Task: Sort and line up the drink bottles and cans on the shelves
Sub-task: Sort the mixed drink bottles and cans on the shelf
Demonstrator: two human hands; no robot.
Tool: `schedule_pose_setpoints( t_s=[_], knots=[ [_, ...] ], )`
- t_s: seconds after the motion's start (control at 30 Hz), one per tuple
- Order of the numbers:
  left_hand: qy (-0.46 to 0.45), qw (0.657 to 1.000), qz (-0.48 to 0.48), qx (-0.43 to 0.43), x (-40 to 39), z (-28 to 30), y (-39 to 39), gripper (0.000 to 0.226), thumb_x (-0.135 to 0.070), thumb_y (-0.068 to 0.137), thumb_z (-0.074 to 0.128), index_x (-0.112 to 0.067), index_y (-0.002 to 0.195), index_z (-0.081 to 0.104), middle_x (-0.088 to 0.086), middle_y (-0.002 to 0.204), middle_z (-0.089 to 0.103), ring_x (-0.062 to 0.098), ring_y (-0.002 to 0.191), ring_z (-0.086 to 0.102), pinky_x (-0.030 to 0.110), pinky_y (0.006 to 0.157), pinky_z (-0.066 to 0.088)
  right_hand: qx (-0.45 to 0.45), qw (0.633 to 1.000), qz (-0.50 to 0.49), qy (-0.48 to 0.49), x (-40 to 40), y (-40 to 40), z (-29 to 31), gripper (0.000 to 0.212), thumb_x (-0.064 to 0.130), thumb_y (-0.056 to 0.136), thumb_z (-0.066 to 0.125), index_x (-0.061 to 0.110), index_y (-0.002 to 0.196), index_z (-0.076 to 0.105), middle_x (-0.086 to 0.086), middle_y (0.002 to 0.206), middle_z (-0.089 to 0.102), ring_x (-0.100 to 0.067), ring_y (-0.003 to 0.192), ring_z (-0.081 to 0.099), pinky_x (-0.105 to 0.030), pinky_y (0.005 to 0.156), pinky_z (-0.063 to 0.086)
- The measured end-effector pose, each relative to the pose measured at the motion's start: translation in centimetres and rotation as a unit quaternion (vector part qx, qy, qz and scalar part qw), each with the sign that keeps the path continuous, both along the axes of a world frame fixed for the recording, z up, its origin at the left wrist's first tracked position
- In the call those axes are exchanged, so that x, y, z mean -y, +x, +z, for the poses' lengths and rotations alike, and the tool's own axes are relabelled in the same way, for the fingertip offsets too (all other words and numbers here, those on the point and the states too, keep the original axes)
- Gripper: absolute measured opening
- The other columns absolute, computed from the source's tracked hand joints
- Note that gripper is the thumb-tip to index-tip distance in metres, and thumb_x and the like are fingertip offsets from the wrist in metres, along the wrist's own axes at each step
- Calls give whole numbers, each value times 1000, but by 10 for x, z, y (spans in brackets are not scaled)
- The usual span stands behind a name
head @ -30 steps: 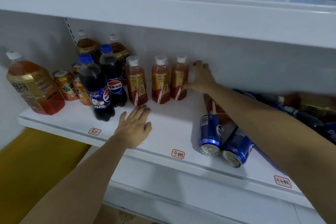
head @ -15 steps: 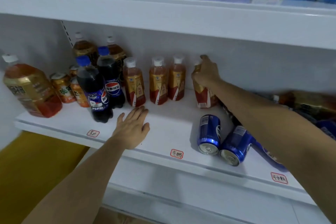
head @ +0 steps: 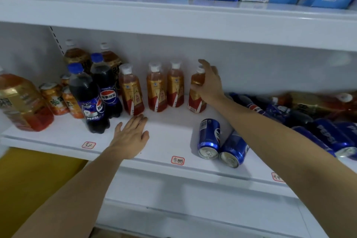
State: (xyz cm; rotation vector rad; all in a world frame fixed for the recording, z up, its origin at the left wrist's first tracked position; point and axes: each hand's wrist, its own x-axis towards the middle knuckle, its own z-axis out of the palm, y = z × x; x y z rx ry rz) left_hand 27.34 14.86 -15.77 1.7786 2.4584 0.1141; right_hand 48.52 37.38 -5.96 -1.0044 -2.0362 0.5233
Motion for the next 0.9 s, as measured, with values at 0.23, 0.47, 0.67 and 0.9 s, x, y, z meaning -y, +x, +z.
schedule_pose_setpoints(
  t_s=[0.23, 0.47, 0.67, 0.9],
  knots=[
    [-19, 1000, -3, -5, 0, 5, 2, 61, -42, 108, 19, -26, 164, 3, -7, 172, -4, 10, 157, -3, 51, 127, 3, 149, 983, -2, 105, 32, 46, 12, 47, 37, 99, 57, 23, 142, 42, -15, 130, 52, -31, 114, 59, -41, 90, 54],
    [-14, 1000, -6, 7, 2, 5, 2, 60, -41, 108, 20, -25, 164, 5, -7, 172, -4, 10, 157, -4, 51, 127, 1, 527, 811, 130, -218, 79, 59, 13, 63, 73, 87, 58, 26, 129, 51, 4, 112, 60, -16, 94, 60, -34, 79, 53],
    [-5, 1000, -10, 14, 3, 4, 0, 60, -42, 107, 21, -27, 163, 6, -8, 172, -2, 9, 157, -3, 51, 127, 2, 345, 912, 125, -185, 74, 29, -9, 105, 44, 65, 92, 21, 149, 33, -3, 145, 49, -22, 119, 55, -27, 85, 49],
    [7, 1000, -13, 22, 3, 3, -1, 60, -43, 107, 23, -27, 163, 8, -8, 172, 0, 10, 157, -2, 51, 127, 2, 416, 884, 163, -141, 70, 6, -15, 85, 28, 67, 90, 20, 130, 35, -3, 113, 57, -15, 89, 58, -27, 66, 49]
  ],
)
